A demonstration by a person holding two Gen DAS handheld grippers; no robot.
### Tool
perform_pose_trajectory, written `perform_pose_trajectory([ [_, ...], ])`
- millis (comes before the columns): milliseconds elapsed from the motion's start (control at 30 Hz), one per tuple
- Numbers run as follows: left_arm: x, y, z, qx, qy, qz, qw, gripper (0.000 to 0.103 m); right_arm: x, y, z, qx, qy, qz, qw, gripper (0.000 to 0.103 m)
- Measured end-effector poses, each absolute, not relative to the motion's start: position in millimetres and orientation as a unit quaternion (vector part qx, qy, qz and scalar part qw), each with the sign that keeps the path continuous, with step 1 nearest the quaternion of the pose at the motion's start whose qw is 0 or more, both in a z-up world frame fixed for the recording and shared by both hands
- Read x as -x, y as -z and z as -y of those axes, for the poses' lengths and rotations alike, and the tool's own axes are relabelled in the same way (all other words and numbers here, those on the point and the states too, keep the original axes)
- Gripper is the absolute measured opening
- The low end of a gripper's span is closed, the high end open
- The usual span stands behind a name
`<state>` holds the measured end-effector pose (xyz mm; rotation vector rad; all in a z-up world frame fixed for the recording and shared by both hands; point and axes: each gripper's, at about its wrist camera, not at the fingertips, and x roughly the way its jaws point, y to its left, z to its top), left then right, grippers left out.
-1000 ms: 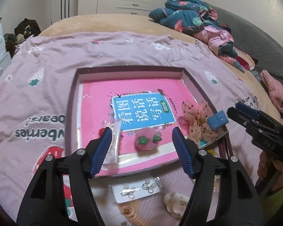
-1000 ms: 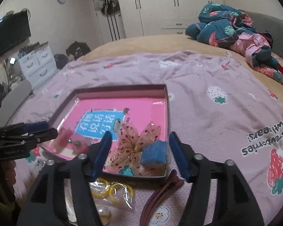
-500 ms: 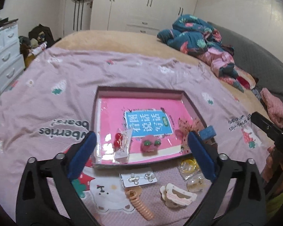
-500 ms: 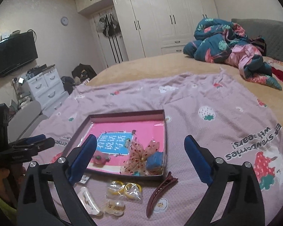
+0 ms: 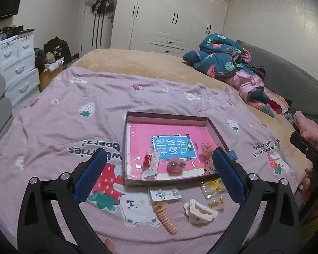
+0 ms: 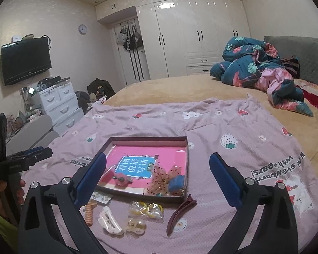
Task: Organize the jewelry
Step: 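Withdraw both tools and move them toward the orange spiral tie and the clear claw clip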
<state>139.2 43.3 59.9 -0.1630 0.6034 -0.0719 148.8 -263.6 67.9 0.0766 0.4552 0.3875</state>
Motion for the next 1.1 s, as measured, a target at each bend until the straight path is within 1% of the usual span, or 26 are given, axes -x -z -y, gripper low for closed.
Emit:
perform_pose_trajectory([
  [200,-121,-65,-46,0.076,0.032,-0.288,0.954,0.093,-133,-74,261,-0.031,-0.203,-0.217,0.954,0.097],
  [433,-99,-66,-42,0.061,0.033,-0.280,0.957,0.093,-118,-66,258,-0.015,-0.210,-0.229,0.950,0.098],
  [1100,-80,-32,-20,0.032,0.042,-0.318,0.947,0.093,-95,-27,246,0.024,-0.220,-0.276,0.935,0.098],
])
